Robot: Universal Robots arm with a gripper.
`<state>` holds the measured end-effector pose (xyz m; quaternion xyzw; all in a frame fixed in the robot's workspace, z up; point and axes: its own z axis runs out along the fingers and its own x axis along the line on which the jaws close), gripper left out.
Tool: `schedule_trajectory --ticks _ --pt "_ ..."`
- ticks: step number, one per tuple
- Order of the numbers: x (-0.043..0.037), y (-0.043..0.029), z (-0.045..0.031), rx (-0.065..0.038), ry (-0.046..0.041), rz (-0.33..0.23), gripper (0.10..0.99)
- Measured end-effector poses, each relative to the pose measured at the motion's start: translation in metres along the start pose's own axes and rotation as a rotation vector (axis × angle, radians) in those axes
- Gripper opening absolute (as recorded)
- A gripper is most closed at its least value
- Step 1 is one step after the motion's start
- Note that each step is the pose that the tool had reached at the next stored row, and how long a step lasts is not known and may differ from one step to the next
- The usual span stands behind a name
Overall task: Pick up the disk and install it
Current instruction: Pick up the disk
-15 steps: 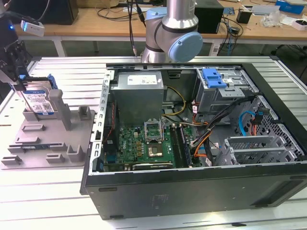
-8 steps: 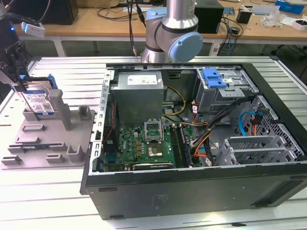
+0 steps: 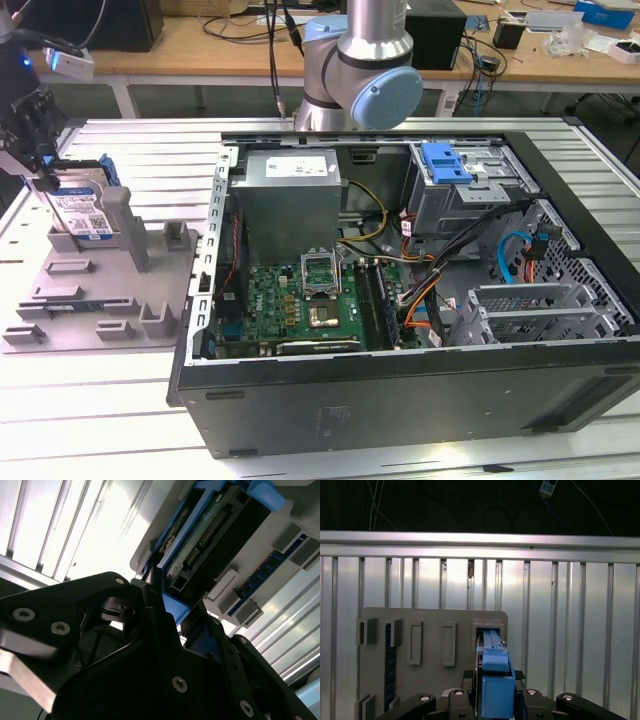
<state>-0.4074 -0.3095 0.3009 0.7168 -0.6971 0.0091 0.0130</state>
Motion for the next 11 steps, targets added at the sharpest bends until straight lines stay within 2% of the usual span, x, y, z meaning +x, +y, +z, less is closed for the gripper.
schedule_trajectory --ticks 11 --pt "0.0000 0.0000 0.0007 0.000 0.0000 0.000 0.380"
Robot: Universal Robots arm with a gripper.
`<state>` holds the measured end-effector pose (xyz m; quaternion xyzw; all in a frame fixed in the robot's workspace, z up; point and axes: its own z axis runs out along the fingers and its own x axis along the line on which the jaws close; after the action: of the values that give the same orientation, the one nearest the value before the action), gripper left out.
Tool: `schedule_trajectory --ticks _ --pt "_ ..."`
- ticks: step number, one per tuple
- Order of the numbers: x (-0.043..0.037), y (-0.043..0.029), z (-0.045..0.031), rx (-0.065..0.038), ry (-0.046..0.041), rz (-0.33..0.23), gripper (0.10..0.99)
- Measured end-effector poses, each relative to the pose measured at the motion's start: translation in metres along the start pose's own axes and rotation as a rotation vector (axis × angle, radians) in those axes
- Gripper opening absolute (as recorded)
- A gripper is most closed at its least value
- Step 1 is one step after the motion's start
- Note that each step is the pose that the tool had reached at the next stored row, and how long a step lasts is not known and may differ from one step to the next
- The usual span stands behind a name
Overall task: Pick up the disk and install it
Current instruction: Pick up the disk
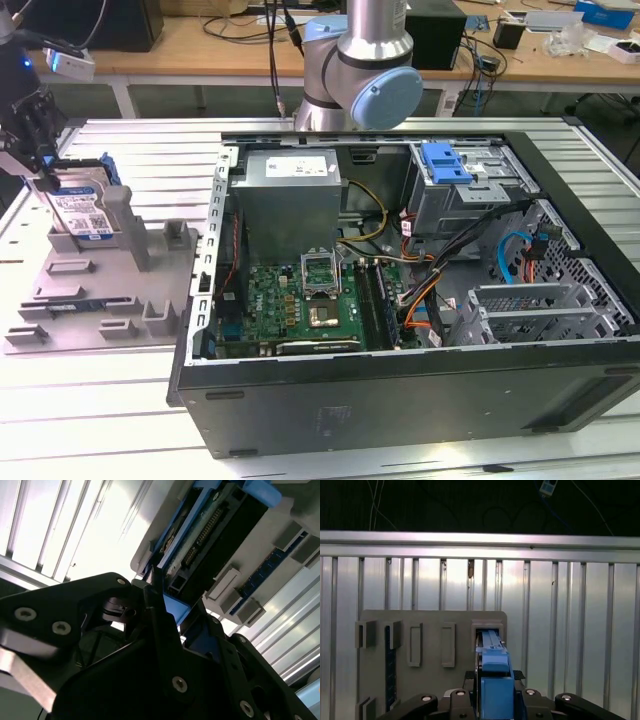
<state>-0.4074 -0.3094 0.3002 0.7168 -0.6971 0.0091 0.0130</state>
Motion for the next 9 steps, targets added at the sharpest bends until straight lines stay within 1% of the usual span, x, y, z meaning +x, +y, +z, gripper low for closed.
schedule_trajectory --ticks 1,9 --pt "0.0000 0.0000 0.0001 0.000 0.0000 0.000 0.369" --pt "0.0000 0.0000 0.0003 0.000 0.0000 0.000 0.369"
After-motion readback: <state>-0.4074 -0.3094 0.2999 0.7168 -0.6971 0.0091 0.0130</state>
